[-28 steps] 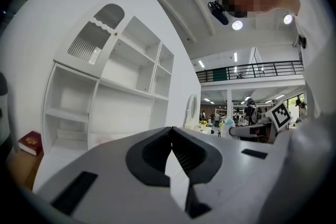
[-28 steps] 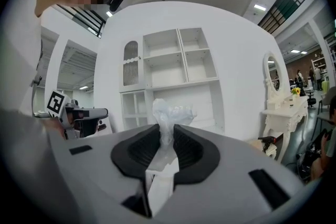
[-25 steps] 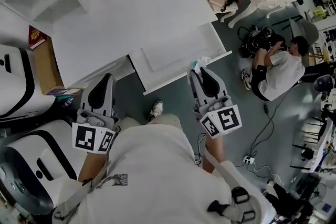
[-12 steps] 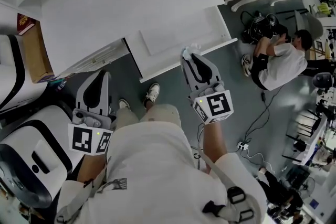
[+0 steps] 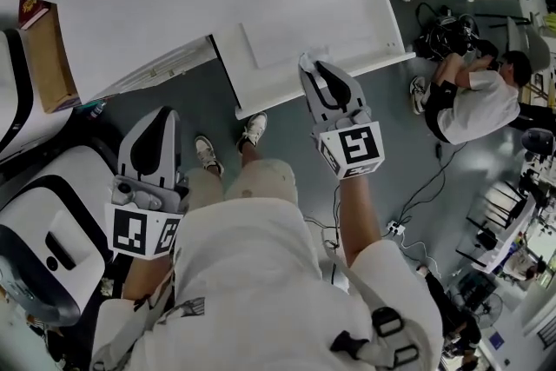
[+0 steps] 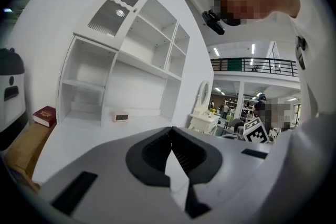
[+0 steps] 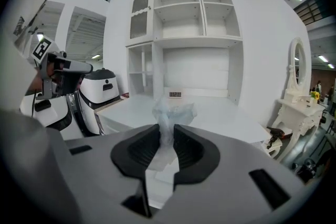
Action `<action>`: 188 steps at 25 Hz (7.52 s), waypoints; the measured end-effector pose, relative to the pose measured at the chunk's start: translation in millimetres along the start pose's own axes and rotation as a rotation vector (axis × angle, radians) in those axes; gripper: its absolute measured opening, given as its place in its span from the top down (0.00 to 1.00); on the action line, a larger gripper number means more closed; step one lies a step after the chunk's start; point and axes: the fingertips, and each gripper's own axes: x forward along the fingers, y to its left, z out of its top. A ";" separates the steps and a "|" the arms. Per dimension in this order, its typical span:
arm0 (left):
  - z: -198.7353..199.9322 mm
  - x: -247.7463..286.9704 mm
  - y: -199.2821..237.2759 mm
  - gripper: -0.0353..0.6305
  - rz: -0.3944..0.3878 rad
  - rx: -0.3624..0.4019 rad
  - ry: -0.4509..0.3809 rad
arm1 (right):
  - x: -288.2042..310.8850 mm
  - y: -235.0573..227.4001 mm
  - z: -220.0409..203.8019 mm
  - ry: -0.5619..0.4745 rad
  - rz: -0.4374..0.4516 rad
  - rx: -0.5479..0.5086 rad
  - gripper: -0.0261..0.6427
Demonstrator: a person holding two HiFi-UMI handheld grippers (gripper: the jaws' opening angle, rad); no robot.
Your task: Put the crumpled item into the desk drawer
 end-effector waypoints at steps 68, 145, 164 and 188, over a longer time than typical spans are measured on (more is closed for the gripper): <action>-114.5 37.1 45.3 0.92 0.134 -0.097 0.185 | 178.0 -18.0 -199.7 0.522 0.293 -0.558 0.77; 52.9 -140.7 49.9 0.92 -0.121 0.092 -0.135 | -60.5 120.9 -7.8 0.100 -0.330 0.046 0.95; 141.4 -103.6 27.6 0.92 -0.037 0.208 -0.266 | -138.7 36.2 120.2 -0.292 -0.353 0.198 0.95; 169.8 -94.3 40.4 0.92 0.087 0.224 -0.308 | -180.4 23.0 224.9 -0.509 -0.300 0.061 0.95</action>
